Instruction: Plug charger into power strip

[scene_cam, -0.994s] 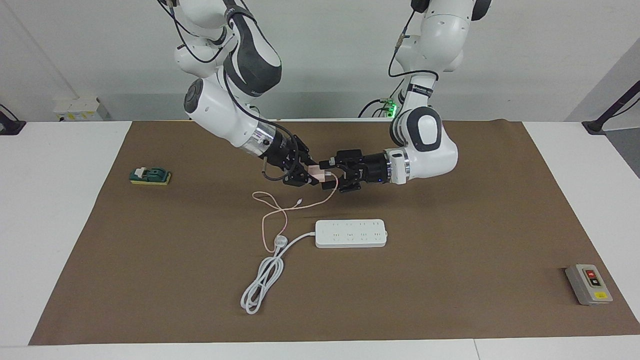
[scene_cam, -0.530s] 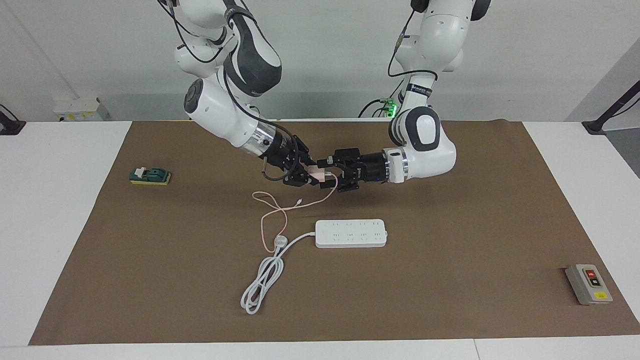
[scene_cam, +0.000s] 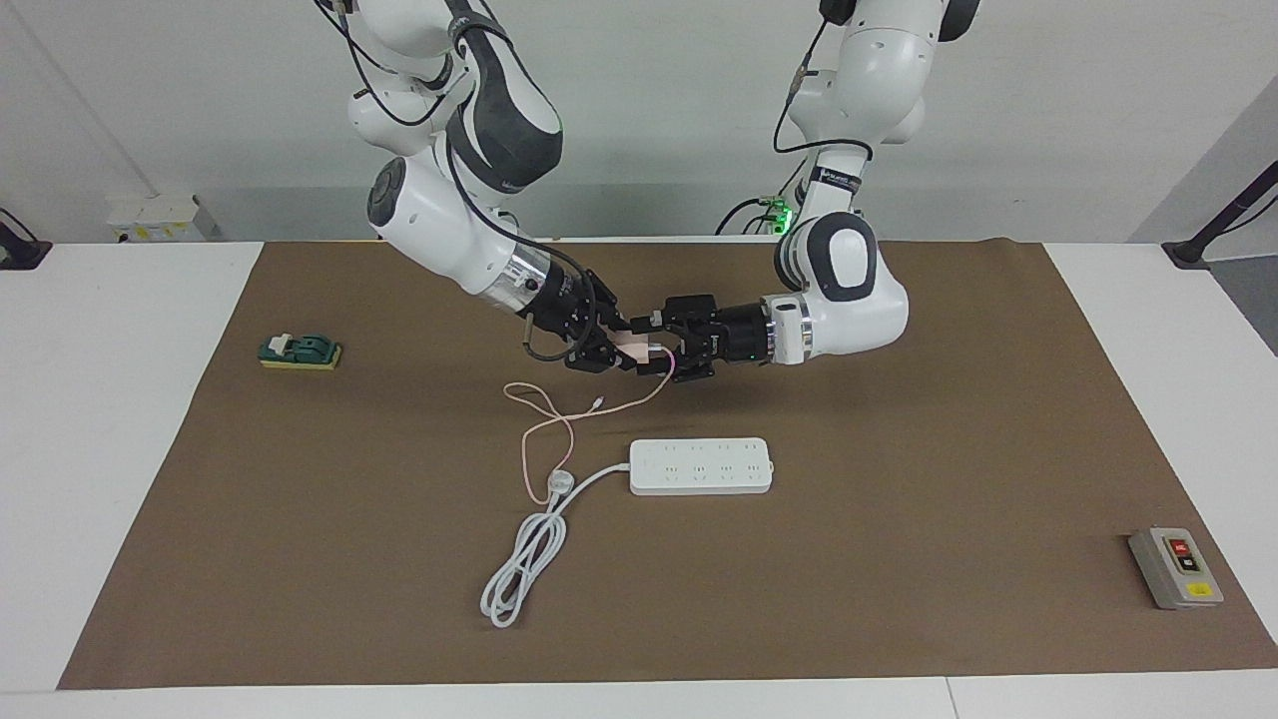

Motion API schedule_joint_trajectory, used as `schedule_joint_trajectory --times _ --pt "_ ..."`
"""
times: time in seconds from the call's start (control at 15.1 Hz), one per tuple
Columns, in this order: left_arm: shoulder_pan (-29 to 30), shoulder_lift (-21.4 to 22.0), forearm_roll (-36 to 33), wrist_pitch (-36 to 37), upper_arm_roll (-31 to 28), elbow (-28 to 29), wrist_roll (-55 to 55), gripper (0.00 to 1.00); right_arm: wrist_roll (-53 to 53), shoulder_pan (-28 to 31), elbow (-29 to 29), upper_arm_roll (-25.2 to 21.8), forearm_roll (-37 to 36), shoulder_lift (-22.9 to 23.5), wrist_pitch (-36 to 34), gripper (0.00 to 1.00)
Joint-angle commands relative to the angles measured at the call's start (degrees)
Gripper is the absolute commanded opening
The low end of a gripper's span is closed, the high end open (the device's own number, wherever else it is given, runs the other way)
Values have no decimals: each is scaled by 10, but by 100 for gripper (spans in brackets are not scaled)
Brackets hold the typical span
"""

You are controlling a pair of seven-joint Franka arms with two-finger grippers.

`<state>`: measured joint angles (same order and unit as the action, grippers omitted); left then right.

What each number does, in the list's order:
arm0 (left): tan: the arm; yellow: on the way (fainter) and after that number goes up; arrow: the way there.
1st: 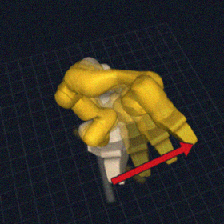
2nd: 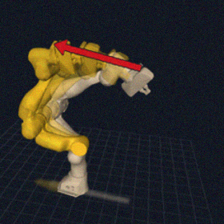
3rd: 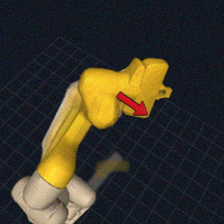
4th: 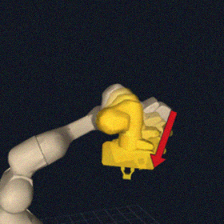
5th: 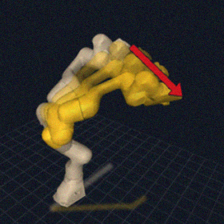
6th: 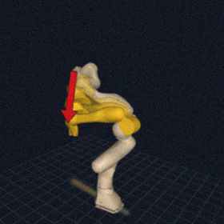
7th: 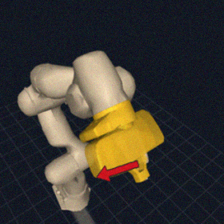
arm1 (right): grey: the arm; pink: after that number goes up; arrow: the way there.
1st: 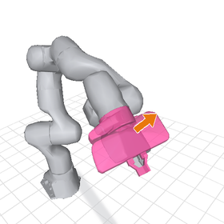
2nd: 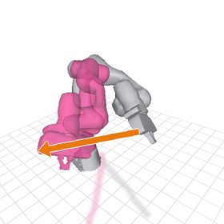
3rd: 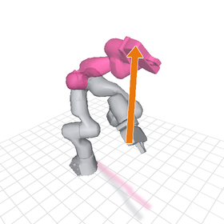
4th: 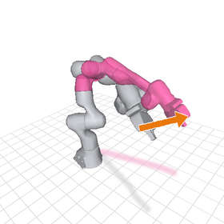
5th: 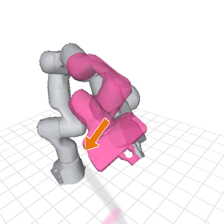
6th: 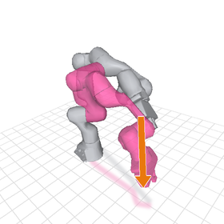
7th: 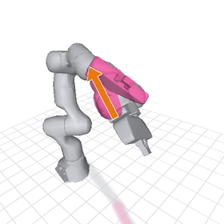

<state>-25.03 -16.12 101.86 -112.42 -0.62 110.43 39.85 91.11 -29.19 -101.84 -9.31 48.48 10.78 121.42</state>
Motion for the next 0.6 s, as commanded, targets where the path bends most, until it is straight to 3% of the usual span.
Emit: schedule_joint_trajectory --times 0.0,0.13,0.27,0.4,0.53 --pt "1 0 -9 12 -2 3 13 75 6 -3 -14 1 2 -12 17 0" --pt "1 0 -17 12 -2 3 19 49 6 -3 -15 1 2 -12 18 0" --pt "1 0 -19 13 -2 3 21 30 6 -3 -15 1 2 -12 18 0" --pt "1 0 -19 13 -2 3 34 1 6 -3 -15 1 2 -12 18 0" --pt "1 0 -19 15 -3 2 34 0 6 -3 -15 1 2 -12 18 0"
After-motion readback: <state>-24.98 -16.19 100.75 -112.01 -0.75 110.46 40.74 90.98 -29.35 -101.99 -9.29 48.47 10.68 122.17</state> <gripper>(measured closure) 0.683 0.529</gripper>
